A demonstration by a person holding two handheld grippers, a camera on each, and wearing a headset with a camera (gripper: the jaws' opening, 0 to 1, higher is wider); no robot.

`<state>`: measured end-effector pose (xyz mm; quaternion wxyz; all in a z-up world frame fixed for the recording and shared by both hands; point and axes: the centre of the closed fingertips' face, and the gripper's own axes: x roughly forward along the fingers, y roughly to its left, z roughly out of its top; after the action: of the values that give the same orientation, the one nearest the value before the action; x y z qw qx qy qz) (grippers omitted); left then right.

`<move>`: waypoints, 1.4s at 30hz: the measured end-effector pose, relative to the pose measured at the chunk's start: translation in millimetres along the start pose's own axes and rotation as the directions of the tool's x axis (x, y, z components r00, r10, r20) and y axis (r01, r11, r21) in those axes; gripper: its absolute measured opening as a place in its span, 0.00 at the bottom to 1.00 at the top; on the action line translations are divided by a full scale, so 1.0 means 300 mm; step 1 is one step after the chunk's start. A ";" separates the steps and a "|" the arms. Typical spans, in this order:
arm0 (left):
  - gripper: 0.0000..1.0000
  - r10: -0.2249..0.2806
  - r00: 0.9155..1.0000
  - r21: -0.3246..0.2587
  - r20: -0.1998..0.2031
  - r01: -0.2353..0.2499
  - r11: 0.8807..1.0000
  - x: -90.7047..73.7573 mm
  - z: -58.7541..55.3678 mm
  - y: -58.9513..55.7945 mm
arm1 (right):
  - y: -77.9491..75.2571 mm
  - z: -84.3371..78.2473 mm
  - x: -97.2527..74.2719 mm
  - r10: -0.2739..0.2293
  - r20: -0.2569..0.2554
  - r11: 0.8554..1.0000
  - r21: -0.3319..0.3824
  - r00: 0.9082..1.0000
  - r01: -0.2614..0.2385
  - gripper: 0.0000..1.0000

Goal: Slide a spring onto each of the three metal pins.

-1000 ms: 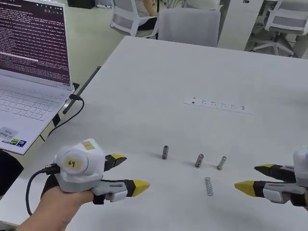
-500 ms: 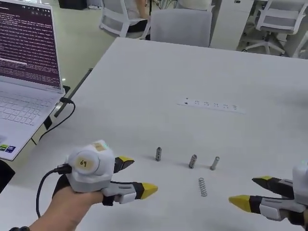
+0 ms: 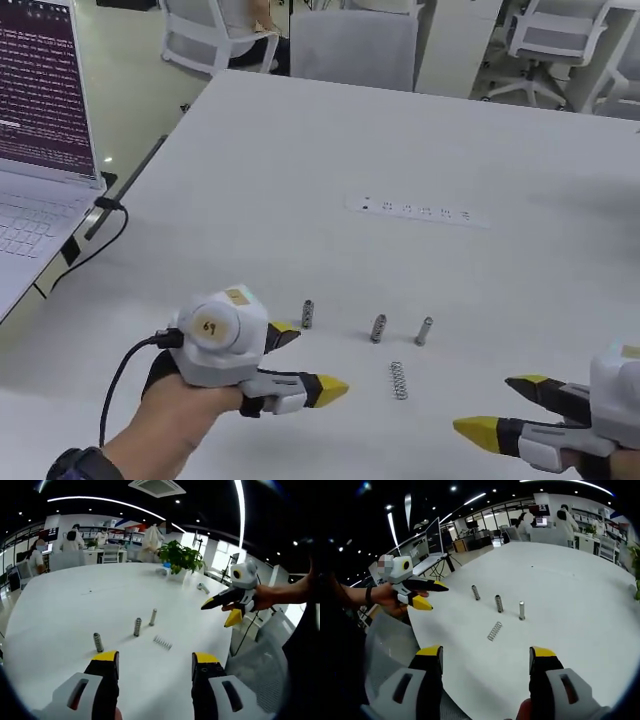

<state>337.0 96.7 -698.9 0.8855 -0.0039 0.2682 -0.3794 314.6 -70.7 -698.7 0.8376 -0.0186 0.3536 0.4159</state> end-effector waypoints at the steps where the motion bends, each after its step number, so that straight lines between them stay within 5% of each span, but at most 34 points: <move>1: 0.54 -0.001 1.000 -0.002 -0.001 0.001 1.000 0.012 0.000 -0.003 | 0.003 -0.004 0.000 0.001 0.000 1.000 0.000 1.000 -0.001 0.69; 22: 0.48 -0.028 0.998 -0.056 -0.061 0.024 0.998 0.253 -0.057 -0.083 | 0.036 -0.004 -0.016 0.012 0.007 1.000 0.000 1.000 -0.012 0.69; 42: 0.42 0.003 0.996 -0.118 -0.086 -0.013 0.993 0.373 -0.089 -0.076 | 0.024 -0.003 -0.032 0.006 0.017 1.000 0.023 1.000 -0.007 0.69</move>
<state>372.4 10.3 -769.8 0.8730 -0.0390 0.3279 -0.3589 304.9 -72.9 -691.7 0.8394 -0.0042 0.3513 0.4147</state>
